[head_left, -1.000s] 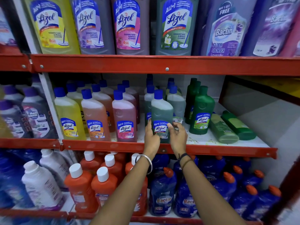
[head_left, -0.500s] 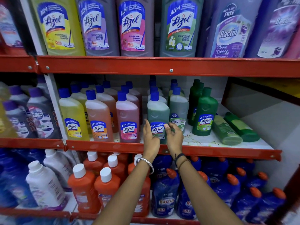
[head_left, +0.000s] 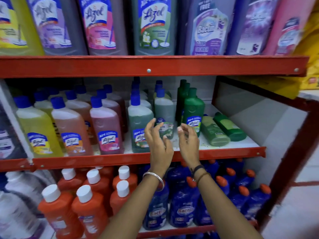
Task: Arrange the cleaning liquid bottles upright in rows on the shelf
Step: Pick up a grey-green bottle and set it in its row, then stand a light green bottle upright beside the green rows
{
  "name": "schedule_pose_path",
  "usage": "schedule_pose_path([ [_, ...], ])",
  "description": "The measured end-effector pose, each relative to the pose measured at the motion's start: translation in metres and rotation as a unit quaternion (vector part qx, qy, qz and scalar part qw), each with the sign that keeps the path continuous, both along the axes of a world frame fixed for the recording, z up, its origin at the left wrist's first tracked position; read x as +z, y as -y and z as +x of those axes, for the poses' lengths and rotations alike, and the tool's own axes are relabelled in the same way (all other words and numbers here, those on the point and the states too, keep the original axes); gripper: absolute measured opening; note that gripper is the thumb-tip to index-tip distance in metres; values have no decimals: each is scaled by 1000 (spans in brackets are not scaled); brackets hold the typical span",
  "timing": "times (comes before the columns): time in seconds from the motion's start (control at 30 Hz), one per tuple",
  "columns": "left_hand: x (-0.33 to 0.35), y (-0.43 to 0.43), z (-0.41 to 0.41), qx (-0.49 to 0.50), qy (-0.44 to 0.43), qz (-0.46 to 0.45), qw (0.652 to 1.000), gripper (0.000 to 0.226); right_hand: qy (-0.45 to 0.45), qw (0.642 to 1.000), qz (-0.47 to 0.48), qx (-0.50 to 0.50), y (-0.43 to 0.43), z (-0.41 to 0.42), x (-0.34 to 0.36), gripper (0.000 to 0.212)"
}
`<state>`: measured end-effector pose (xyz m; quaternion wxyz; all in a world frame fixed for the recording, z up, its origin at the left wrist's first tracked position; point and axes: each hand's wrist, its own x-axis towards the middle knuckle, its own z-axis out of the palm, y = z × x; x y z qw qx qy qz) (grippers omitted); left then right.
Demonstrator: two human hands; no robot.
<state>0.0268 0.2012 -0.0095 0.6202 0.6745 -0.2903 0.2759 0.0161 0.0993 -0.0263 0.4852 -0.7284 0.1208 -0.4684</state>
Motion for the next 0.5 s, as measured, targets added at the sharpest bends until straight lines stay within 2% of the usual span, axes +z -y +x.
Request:
schedule_pose_path([
  [0.1, 7, 49, -6, -64, 1, 29, 998, 34, -2, 999, -20, -44, 52, -23, 7, 25],
  [0.23, 6, 115, -16, -120, -75, 103, 985, 24, -45, 993, -32, -108, 117, -41, 10, 26],
  [0.4, 1, 181, -13, -128, -208, 239, 940, 34, -195, 973, -43, -115, 179, -36, 7, 34],
  [0.5, -3, 206, -11, -114, -244, 264, 926, 32, -290, 950, -77, -84, 199, -25, 8, 28],
])
